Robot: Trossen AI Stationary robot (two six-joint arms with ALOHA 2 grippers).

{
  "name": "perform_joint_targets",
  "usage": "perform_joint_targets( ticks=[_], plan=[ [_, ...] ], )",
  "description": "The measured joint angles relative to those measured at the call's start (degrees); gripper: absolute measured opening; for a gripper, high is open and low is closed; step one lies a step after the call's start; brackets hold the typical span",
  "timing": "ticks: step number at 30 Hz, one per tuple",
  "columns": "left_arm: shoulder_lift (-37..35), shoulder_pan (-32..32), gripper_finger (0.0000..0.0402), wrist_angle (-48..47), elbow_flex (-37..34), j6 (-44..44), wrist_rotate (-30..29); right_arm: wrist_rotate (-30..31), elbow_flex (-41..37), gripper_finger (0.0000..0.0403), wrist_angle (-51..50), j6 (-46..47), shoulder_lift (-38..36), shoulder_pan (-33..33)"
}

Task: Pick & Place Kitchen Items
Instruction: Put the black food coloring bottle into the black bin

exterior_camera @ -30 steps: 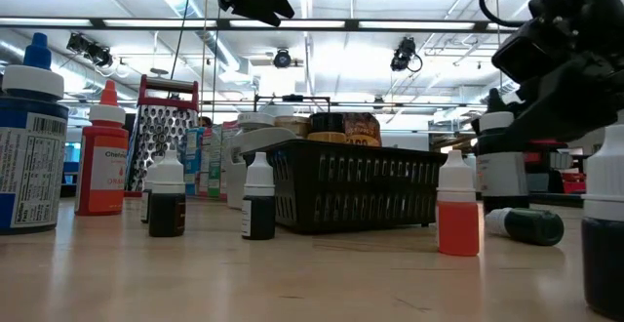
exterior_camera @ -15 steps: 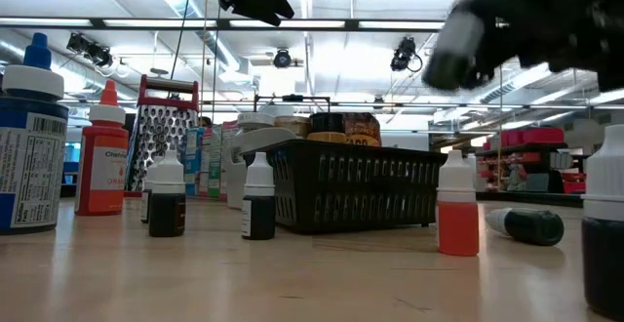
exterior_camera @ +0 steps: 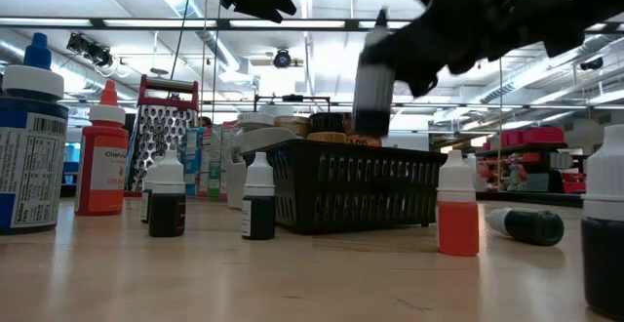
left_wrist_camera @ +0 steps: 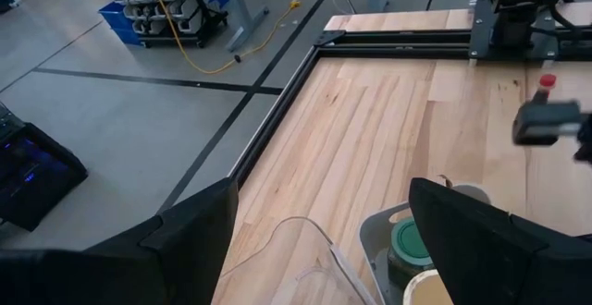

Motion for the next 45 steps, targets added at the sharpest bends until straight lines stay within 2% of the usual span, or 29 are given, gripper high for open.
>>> perform_joint_targets(
  ticks=[11, 19, 35, 45],
  plan=[
    [0.0, 0.0, 0.0327, 0.0, 0.0, 0.0, 0.0, 3.3, 0.7, 0.0157, 0.2, 4.5, 9.1, -0.2],
    [0.0, 0.0, 0.0327, 0.0, 0.0, 0.0, 0.0, 7.9, 0.7, 0.0157, -0.1, 1.0, 9.2, -0.4],
    [0.0, 0.0, 0.0327, 0.0, 0.0, 0.0, 0.0, 7.2, 0.8, 0.0158, -0.4, 4.6, 10.4, -1.9],
    [0.0, 0.0, 0.0327, 0.0, 0.0, 0.0, 0.0, 8.9, 0.8, 0.0197, -0.6, 5.9, 10.5, -2.0]
  ],
)
